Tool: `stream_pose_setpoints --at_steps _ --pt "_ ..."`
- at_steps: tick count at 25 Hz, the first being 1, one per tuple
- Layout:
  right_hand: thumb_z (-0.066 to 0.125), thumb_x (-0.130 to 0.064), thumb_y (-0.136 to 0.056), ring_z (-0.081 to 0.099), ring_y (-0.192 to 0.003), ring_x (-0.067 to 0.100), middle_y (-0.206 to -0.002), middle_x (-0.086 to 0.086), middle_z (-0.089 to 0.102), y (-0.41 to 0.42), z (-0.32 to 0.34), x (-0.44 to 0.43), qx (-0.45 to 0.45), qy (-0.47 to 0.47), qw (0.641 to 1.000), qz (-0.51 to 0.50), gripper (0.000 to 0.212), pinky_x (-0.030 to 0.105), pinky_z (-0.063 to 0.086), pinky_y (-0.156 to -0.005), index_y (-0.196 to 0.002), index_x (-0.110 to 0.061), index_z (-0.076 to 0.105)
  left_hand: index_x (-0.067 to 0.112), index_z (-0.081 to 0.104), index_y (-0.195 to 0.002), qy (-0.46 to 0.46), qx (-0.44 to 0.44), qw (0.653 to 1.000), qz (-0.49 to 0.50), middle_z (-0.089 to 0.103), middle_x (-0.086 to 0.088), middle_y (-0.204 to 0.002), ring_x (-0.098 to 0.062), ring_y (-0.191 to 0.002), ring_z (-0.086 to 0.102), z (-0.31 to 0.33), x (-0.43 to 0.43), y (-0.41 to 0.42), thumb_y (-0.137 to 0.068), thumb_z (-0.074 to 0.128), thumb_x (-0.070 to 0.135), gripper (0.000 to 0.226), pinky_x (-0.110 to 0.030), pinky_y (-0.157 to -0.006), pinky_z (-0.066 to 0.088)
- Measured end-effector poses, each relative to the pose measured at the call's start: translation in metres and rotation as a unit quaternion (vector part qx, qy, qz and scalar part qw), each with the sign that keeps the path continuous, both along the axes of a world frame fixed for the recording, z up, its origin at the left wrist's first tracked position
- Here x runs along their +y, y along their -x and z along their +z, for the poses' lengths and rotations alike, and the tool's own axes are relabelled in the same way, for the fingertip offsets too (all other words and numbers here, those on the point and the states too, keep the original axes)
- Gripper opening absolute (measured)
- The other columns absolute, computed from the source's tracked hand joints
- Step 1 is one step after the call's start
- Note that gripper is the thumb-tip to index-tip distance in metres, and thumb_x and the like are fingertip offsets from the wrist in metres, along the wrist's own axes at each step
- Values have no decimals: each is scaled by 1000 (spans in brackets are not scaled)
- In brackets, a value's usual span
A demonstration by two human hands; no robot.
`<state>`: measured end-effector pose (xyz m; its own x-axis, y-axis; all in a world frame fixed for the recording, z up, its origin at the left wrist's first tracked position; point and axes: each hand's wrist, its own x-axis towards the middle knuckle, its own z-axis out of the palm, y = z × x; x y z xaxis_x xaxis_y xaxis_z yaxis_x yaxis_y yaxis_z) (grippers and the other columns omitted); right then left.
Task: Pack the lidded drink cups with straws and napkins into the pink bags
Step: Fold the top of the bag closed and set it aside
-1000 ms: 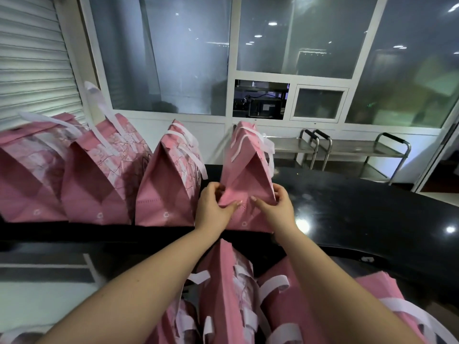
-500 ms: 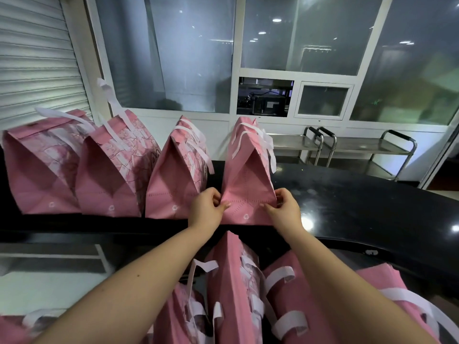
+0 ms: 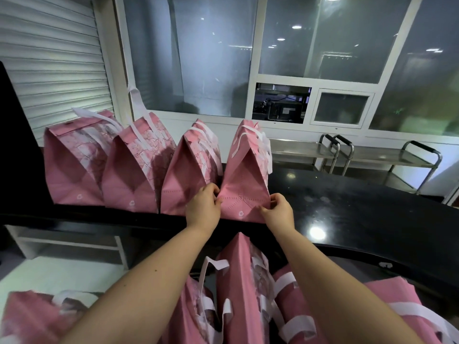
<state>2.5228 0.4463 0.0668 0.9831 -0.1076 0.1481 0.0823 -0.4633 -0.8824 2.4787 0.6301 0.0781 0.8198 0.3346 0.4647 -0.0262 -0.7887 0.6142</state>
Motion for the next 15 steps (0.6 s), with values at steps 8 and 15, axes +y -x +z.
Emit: stream_pose_setpoints --at_steps 8,15 --pt "73 -20 -77 54 -86 15 -93 -4 59 39 48 -8 -204 116 972 1 27 29 46 -71 -99 -23 56 20 56 -113 -208 -39 971 -113 57 -1 -110 -24 -105 52 28 -9 20 -88 58 28 26 -37 -78 45" --pt "64 -28 -82 50 -111 30 -116 3 60 140 108 -65 -202 495 840 -93 40 41 41 -90 -121 -22 56 20 47 -123 -393 -86 878 -259 51 -4 -122 -27 -115 48 93 -67 63 -87 57 31 39 -40 -89 41"
